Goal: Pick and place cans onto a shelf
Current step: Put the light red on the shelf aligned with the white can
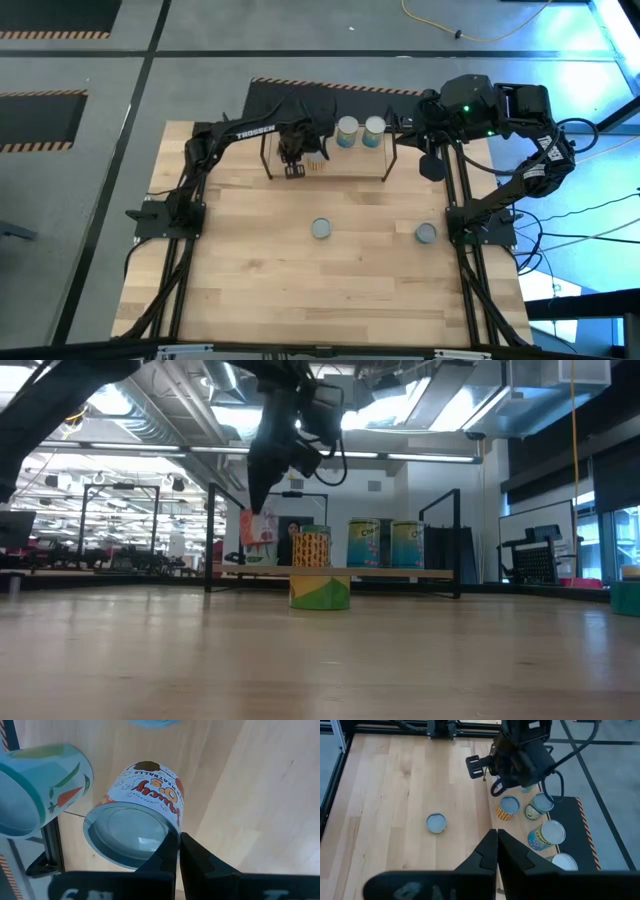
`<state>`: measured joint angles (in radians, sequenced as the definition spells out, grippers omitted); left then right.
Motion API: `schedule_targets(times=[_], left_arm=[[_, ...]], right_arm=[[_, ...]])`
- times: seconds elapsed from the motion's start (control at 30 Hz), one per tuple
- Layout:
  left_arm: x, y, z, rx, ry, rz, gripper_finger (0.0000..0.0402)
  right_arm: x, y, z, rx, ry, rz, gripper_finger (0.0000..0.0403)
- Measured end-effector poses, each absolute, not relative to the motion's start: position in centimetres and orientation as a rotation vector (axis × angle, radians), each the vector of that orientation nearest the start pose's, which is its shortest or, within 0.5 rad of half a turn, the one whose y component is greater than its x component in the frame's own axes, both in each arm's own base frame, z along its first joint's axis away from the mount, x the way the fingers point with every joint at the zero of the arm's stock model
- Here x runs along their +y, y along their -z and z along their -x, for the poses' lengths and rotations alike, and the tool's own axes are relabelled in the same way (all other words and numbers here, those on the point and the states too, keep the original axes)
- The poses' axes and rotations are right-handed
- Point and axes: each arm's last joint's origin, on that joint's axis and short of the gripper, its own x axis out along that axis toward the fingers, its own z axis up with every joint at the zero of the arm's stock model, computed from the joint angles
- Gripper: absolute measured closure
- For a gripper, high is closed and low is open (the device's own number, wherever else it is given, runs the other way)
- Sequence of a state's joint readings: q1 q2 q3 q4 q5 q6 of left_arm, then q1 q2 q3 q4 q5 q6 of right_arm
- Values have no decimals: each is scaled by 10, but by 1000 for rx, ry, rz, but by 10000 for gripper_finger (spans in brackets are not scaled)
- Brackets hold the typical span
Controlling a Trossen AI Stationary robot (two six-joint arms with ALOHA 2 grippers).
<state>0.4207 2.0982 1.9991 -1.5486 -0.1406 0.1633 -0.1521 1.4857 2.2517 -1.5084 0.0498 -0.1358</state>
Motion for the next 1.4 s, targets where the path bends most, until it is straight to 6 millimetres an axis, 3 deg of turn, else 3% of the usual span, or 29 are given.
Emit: schedule_targets(times=[0.3, 0.73, 1.4], left_arm=[[181, -264, -358, 1656, -301, 160, 401], [176, -264, -362, 1648, -291, 127, 401], [176, -233, -371, 1763, -276, 114, 401]], right_arm=[[-32, -514, -201, 754, 141, 93, 391], [-32, -514, -201, 755, 141, 94, 391], [-32, -514, -201, 755, 141, 94, 391]])
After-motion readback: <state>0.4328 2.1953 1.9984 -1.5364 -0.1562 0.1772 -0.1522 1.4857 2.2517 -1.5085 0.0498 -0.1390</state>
